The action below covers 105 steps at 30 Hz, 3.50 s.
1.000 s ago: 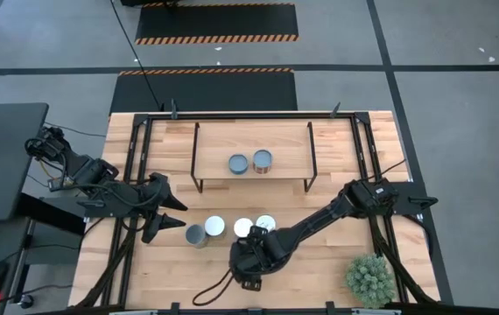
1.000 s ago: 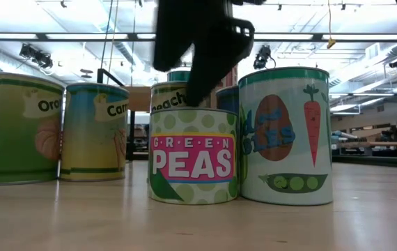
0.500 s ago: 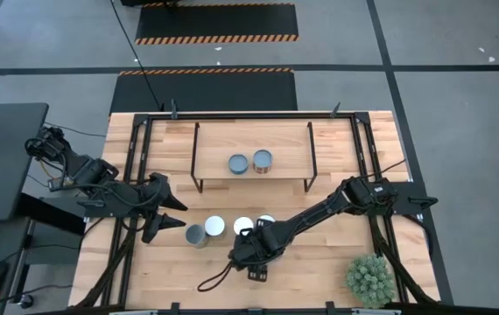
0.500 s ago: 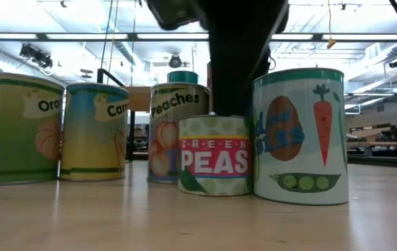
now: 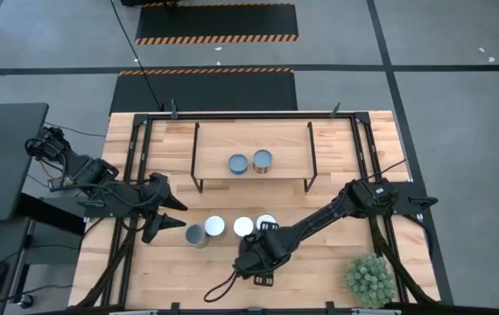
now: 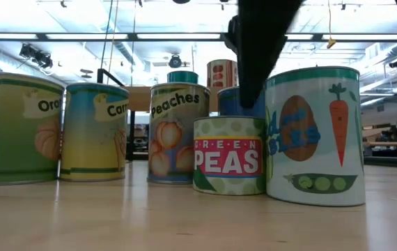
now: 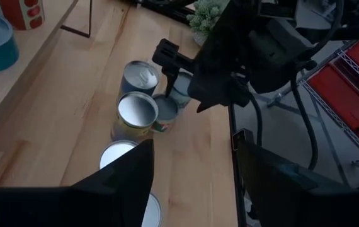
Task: Pick and place cans onto a shelf
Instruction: Put the canned peas on the shelf
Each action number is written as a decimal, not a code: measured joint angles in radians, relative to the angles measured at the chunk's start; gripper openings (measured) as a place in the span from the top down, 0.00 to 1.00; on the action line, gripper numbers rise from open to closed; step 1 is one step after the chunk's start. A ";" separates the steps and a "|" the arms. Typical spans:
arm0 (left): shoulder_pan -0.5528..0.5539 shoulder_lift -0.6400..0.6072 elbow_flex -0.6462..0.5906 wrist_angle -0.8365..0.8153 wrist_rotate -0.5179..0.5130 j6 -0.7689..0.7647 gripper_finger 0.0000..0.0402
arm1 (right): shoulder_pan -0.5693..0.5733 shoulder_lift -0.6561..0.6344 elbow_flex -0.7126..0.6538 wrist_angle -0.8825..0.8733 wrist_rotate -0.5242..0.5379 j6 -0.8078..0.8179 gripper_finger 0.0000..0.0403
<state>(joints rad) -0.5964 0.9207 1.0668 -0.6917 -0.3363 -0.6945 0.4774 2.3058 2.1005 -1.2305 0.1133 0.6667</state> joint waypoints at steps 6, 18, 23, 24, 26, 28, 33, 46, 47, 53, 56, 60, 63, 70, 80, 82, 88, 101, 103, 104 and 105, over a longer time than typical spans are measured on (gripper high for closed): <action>0.000 0.000 0.000 0.000 0.000 0.000 0.42 | -0.008 0.000 0.000 0.085 0.046 0.077 0.13; 0.000 0.000 0.000 0.000 0.000 0.000 0.42 | -0.050 0.000 -0.067 0.033 0.050 0.070 0.13; -0.002 0.000 0.000 0.000 0.013 -0.005 0.42 | -0.068 0.000 -0.082 0.034 0.021 0.045 0.13; -0.002 0.000 0.000 0.000 0.022 -0.005 0.42 | -0.070 0.000 -0.083 0.035 0.018 0.036 0.13; -0.002 0.000 0.000 0.000 0.032 -0.006 0.42 | -0.070 0.000 -0.083 0.035 0.015 0.019 0.13; -0.002 0.000 0.000 0.000 0.035 -0.006 0.42 | -0.066 0.000 -0.083 0.037 0.007 0.010 0.13; -0.002 0.000 0.000 0.000 0.035 -0.007 0.42 | -0.066 0.000 -0.083 0.052 0.006 0.004 0.13; -0.002 0.000 0.000 0.000 0.035 -0.008 0.42 | 0.005 0.000 -0.075 0.195 -0.074 0.011 0.13; -0.002 0.000 0.000 0.000 0.035 -0.005 0.42 | 0.010 0.000 -0.075 0.198 -0.075 0.013 0.13; -0.001 0.000 0.000 0.000 0.035 0.000 0.42 | 0.040 0.000 -0.045 0.224 -0.091 -0.012 0.13; -0.001 0.000 0.000 0.000 0.034 0.000 0.42 | 0.048 0.000 -0.044 0.275 -0.083 -0.119 0.14; -0.001 0.000 0.000 0.000 0.035 0.000 0.42 | 0.051 0.000 -0.044 0.337 -0.088 -0.150 0.14; -0.001 0.000 0.000 0.000 0.034 0.000 0.42 | 0.051 0.000 -0.044 0.332 -0.048 -0.173 0.14; -0.001 0.000 0.000 0.000 0.034 -0.002 0.42 | 0.093 -0.001 -0.067 0.463 0.082 -0.489 0.14; -0.001 0.000 0.000 0.000 0.034 -0.034 0.42 | 0.055 0.000 -0.110 0.407 0.021 -0.498 0.14; -0.001 0.000 0.000 -0.001 0.034 -0.035 0.42 | 0.051 0.000 -0.110 0.404 -0.003 -0.505 0.13; -0.001 0.000 0.000 0.000 0.034 -0.037 0.42 | 0.043 0.000 -0.134 0.404 -0.028 -0.509 0.13; -0.001 0.000 0.000 0.000 0.034 -0.045 0.42 | 0.032 0.000 -0.177 0.430 -0.061 -0.512 0.16; -0.001 0.000 0.000 0.000 0.034 -0.045 0.42 | 0.029 0.000 -0.187 0.440 -0.058 -0.512 0.18; -0.001 0.000 0.000 0.000 0.034 -0.045 0.42 | 0.026 -0.001 -0.199 0.453 -0.057 -0.510 0.20; -0.001 0.000 0.000 0.000 0.034 -0.045 0.42 | 0.024 -0.004 -0.211 0.465 -0.058 -0.505 0.21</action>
<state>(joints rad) -0.5976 0.9207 1.0666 -0.6918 -0.3019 -0.7395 0.5018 2.3014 1.8897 -0.7651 0.0555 0.1619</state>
